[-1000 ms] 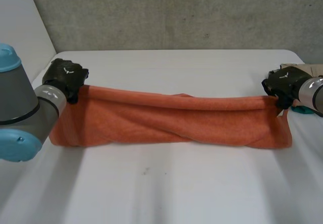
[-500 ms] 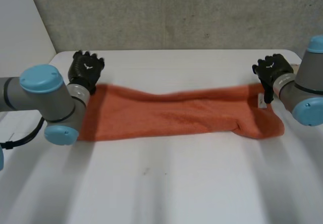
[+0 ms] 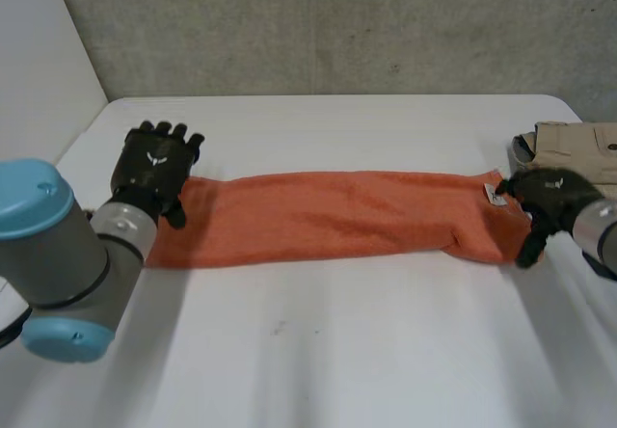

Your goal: Fold the laundry.

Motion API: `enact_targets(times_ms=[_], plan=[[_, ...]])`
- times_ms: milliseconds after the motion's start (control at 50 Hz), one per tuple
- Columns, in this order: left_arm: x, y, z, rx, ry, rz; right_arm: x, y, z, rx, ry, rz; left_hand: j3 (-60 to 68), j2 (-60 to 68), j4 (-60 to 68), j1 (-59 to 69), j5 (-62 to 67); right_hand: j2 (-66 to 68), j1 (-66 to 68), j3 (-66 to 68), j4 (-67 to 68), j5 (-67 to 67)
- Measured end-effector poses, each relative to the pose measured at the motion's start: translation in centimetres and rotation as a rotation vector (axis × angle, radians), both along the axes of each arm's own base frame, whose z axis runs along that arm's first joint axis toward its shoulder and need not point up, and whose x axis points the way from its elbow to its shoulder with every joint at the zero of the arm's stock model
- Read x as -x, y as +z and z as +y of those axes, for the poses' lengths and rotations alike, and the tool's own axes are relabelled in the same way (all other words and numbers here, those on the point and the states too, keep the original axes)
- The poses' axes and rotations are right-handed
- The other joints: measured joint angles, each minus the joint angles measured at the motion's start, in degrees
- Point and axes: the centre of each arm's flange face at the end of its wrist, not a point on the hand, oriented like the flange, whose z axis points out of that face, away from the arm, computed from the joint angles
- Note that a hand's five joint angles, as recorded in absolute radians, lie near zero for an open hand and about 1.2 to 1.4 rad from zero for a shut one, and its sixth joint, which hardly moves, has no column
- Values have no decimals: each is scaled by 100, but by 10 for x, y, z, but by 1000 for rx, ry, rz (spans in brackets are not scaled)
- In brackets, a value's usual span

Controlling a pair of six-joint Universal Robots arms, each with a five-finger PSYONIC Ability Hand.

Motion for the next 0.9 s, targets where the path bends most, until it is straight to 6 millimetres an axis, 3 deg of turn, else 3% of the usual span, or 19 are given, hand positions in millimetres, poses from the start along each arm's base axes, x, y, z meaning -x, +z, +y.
enact_targets(times_ms=[80, 220, 320, 380, 400, 560, 620, 660, 680, 760, 780, 860, 900], plan=[[-3, -10, 9, -54, 2, 36, 9, -18, 7, -30, 6, -16, -1, 0, 0, 0, 1, 596, 460, 649, 537, 525], [-4, -15, 10, -71, 4, 48, 15, -40, -3, 6, 2, -14, 0, 0, 0, 0, 1, 1402, 1144, 1429, 1364, 1223], [-3, -17, 9, -69, 4, 47, 16, -50, -14, 57, 5, 1, 0, 0, 0, 0, 1, 3662, 3036, 3581, 3481, 3284], [-3, -18, 9, -68, 4, 46, 16, -53, -18, 75, 10, 16, 0, 0, 0, 0, 1, 3927, 3260, 3940, 3755, 3556], [-3, -18, 10, -68, 3, 46, 16, -55, -20, 83, 13, 28, 0, 0, 0, 0, 2, 5232, 4283, 5232, 5152, 4941], [-4, -18, 10, -70, 4, 46, 31, -57, -25, 86, 1, 103, 0, 0, 0, 0, 1, 5430, 4366, 5459, 5431, 5202], [-5, -17, 9, -68, 7, 47, 51, -51, -25, 82, -33, 133, 0, 0, 0, 0, 2, 5430, 4366, 5459, 5431, 5202], [-5, -17, 9, -68, 7, 47, 51, -51, -25, 82, -33, 133, 0, 0, 0, 0, 2, 5430, 4366, 5459, 5431, 5202], [-5, -17, 9, -67, 10, 48, 70, -44, -27, 88, -69, 160, 0, 0, 0, 0, 1, 5430, 4366, 5459, 5431, 5202], [-6, -15, 8, -65, 14, 48, 108, -34, -33, 113, -142, 234, 0, 0, 0, 0, 1, 5430, 4366, 5459, 5431, 5202], [-6, -15, 8, -65, 14, 48, 108, -34, -33, 113, -142, 234, 0, 0, 0, 0, 1, 5430, 4366, 5459, 5431, 5202], [-7, -14, 9, -64, 17, 49, 150, -23, -40, 147, -215, 351, 0, 0, 0, 0, 1, 5430, 4374, 5459, 5431, 5202], [-7, -13, 10, -62, 17, 49, 159, -18, -42, 163, -228, 385, 0, 0, 0, 0, 2, 5430, 4396, 5459, 5432, 5202]])
